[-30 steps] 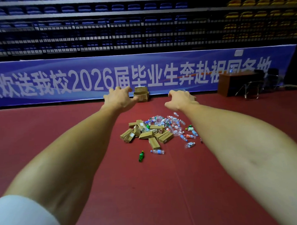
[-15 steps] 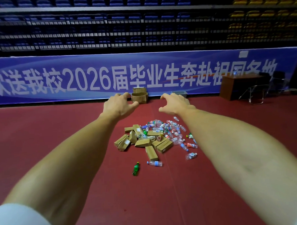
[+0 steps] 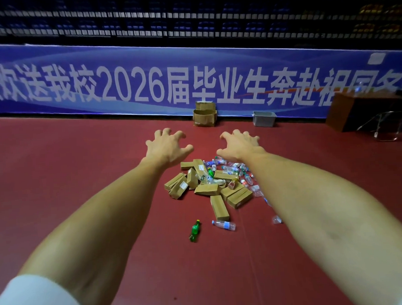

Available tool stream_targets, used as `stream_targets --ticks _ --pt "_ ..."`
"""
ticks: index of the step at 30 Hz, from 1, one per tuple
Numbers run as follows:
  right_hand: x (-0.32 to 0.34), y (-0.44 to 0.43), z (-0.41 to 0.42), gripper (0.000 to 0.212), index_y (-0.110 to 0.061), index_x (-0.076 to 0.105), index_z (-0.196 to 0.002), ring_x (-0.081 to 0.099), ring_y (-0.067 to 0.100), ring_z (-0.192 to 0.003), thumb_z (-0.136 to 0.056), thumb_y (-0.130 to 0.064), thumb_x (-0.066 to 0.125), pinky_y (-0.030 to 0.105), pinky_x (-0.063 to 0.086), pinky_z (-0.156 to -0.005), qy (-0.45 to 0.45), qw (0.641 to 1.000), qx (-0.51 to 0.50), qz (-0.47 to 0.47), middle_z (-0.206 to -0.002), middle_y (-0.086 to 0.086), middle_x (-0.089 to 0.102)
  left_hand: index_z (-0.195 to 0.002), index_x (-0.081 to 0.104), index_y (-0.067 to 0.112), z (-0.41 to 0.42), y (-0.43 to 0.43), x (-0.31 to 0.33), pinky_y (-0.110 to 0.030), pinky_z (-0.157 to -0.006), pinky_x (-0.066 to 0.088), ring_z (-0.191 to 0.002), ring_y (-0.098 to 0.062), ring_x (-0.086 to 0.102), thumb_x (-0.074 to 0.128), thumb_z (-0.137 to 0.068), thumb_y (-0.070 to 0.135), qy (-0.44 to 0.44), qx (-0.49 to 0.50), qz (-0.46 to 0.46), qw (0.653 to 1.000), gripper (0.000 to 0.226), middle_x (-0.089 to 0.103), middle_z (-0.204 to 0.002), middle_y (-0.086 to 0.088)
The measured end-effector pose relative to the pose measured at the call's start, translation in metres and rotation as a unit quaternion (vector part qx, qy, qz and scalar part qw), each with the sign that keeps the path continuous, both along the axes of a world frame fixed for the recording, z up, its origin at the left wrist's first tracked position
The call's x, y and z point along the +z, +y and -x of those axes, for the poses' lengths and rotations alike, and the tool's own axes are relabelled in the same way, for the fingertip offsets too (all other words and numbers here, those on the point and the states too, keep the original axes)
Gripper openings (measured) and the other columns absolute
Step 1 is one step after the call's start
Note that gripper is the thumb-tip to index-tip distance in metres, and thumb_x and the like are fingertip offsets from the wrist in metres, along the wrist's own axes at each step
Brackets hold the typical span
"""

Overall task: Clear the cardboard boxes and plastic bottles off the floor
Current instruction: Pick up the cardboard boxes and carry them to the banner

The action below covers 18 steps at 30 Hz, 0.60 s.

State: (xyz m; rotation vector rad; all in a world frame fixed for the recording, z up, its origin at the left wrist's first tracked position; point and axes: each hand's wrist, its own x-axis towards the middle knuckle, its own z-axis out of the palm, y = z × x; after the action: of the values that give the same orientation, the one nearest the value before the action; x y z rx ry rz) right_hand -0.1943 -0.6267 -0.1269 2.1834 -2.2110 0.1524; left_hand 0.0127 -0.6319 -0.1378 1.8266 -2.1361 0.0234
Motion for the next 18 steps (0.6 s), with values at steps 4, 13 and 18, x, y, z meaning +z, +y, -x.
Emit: stream_targets --ticks 4,13,18 --pt "-0.004 -0.093 -0.031 0.060 -0.029 0.038 -0.148 0.039 0.036 -0.133 -0.094 -0.048 0.051 0.057 0.032 -0.107 0.000 1.000 -0.007 -0.004 -0.145 0.012 0.043 -0.146 0.042 0.033 -0.035 -0.095 -0.009 -0.061 -0.110 0.029 -0.144 -0.034 0.028 0.046 -0.094 0.059 -0.009 -0.007 -0.011 1.000 0.058 0.030 -0.158 -0.013" --pt "-0.029 -0.274 -0.067 0.060 -0.030 0.035 -0.150 0.037 0.037 -0.134 -0.095 -0.045 0.053 0.056 0.033 -0.105 -0.008 0.998 -0.049 -0.040 -0.148 0.013 0.039 -0.148 0.040 0.034 -0.069 -0.281 -0.033 -0.061 -0.110 0.030 -0.144 -0.034 0.028 0.046 -0.094 0.058 -0.026 -0.035 -0.050 0.998 0.060 0.029 -0.159 -0.012" --pt "-0.043 -0.385 -0.077 0.062 -0.031 0.033 -0.151 0.036 0.037 -0.135 -0.094 -0.044 0.053 0.056 0.033 -0.104 -0.009 0.998 -0.044 -0.045 -0.150 0.013 0.038 -0.149 0.038 0.034 -0.074 -0.394 -0.040 -0.062 -0.110 0.030 -0.145 -0.034 0.027 0.046 -0.094 0.058 -0.034 -0.036 -0.038 0.998 0.061 0.029 -0.159 -0.013"
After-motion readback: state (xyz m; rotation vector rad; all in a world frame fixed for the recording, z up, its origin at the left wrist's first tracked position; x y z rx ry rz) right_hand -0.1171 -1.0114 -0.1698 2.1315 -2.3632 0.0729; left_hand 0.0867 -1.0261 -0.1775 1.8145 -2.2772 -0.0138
